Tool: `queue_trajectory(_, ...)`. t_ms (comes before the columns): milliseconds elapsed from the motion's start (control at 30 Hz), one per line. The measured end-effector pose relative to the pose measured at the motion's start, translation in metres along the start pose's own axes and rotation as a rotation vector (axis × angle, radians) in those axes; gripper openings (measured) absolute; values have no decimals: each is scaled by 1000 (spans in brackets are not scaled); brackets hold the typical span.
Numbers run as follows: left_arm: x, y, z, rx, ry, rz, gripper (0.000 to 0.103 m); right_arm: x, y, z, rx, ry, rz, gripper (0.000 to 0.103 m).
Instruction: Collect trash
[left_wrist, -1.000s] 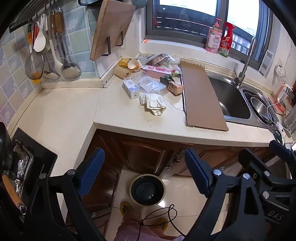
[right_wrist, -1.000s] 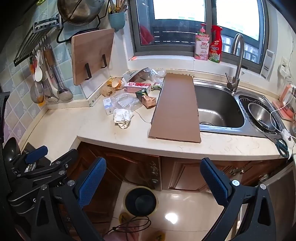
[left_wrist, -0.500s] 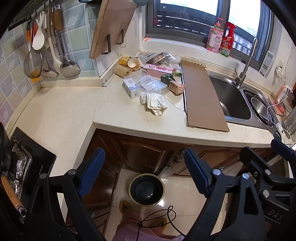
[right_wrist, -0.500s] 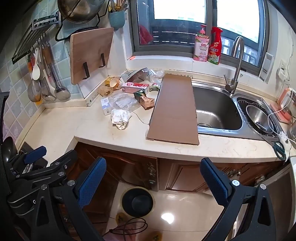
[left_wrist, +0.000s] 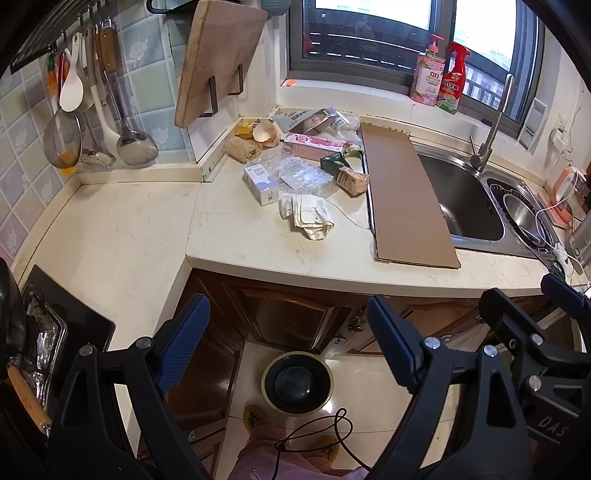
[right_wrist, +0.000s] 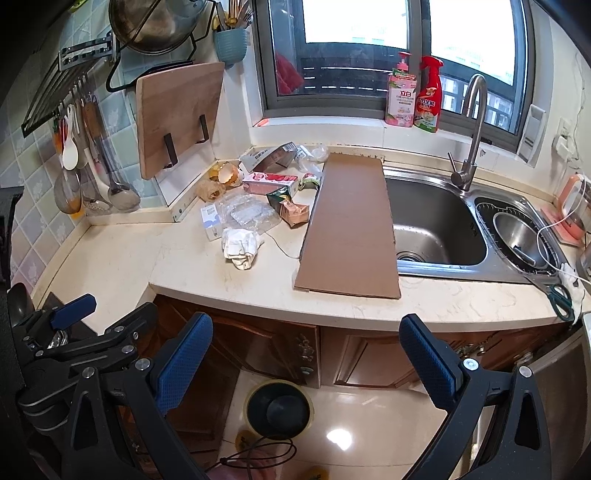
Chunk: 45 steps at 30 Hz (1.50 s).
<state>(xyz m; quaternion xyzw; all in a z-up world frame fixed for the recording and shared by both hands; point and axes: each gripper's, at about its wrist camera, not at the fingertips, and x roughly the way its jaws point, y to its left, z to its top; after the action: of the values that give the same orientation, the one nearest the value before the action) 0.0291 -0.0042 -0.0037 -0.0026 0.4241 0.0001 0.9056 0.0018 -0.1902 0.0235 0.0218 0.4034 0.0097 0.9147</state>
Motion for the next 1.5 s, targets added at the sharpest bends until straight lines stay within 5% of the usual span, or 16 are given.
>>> queue_trajectory(1500,-8,5,-13,-27,-10,12,85,3,0,-8,-1,12,20,102)
